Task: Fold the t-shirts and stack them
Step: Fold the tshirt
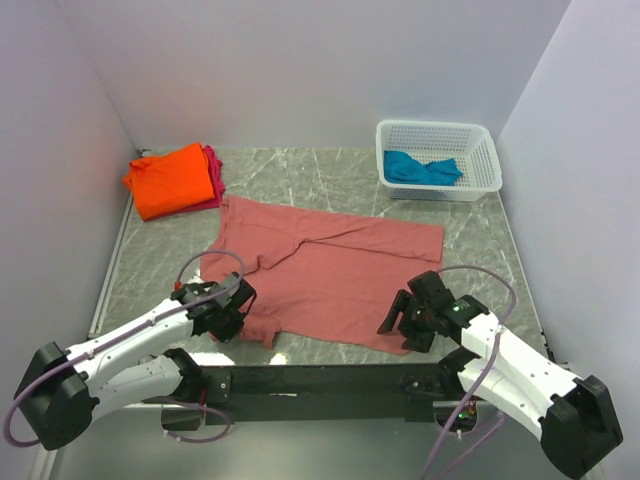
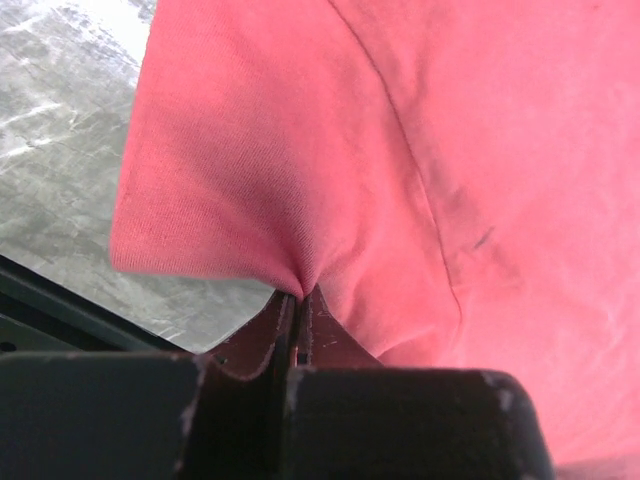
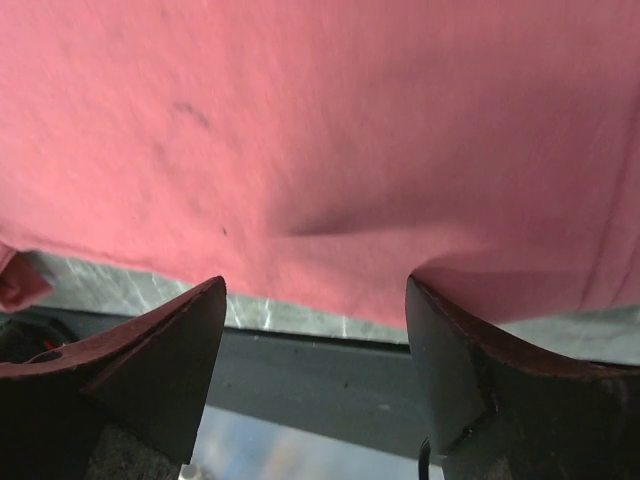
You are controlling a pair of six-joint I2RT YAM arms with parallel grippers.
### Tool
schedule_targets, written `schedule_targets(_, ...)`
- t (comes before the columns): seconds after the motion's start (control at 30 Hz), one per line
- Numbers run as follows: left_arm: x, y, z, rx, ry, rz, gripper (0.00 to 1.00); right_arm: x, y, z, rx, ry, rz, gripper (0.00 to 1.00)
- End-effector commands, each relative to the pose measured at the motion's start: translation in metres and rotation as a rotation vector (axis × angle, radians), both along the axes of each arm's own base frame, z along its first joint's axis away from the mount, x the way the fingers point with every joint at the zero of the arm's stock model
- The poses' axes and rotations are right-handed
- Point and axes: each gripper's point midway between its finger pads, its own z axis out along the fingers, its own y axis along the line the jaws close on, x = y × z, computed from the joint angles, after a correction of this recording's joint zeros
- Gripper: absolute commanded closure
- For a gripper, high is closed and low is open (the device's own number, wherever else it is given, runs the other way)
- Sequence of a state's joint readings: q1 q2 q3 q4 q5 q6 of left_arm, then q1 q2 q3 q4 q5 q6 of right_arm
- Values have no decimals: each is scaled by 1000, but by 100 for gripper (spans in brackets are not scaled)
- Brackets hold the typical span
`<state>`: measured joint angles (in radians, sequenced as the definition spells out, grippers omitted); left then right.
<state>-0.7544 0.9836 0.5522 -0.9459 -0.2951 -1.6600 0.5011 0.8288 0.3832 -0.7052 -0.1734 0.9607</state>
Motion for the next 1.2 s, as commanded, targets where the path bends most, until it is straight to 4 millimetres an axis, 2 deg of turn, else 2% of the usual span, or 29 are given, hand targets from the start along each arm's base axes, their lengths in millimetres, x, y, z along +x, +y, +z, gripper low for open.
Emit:
schedule_targets(0.0,5,0,8,-9,-47,-16,99,-10,3,0,13,43,-37,22)
schedule_targets(0.13,9,-1,13,-20,-78,-17,99,-10,-7,11,-50,36,-20,22)
schedule_targets(0.23,11,-4,14,-30,-88,-32,99,-21,-12,14,-68,69,-15,21)
schedule_targets(0.3,12,-4,14,-27,-87,-34,99,-28,-15,6,-71,93,-18,21)
schedule_targets(0.37,12,-4,13,-19,-88,-43,99,-24,-10,2,-50,82,-28,22)
schedule_targets(0.43,13,-3,12,-16,-91,-47,99,-23,-6,-5,-34,94,-26,28)
schedule_targets(0.47,13,-4,11,-13,-90,-52,99,-14,0,-5,-7,61,-23,33)
schedule_targets(0.53,16,-8,12,-29,-99,-58,99,-8,1,-11,-13,44,-30,35)
schedule_targets(0.73,21,-13,15,-38,-110,-68,99,-6,-11,-15,-95,46,-25,48)
schedule_targets(0.77,22,-14,16,-39,-116,-70,99,-5,-11,-14,-99,40,-26,61)
schedule_targets(0.83,25,-15,20,-38,-127,-73,99,-6,-14,-14,-111,41,-30,75)
schedule_targets(1.03,34,-14,33,-9,-155,-81,99,-6,-25,-6,-172,32,-21,89)
schedule_targets(1.1,38,-12,39,5,-170,-82,99,-4,-25,-2,-179,29,-4,98)
schedule_targets(1.17,46,-7,45,28,-193,-86,99,2,-23,3,-188,21,24,100)
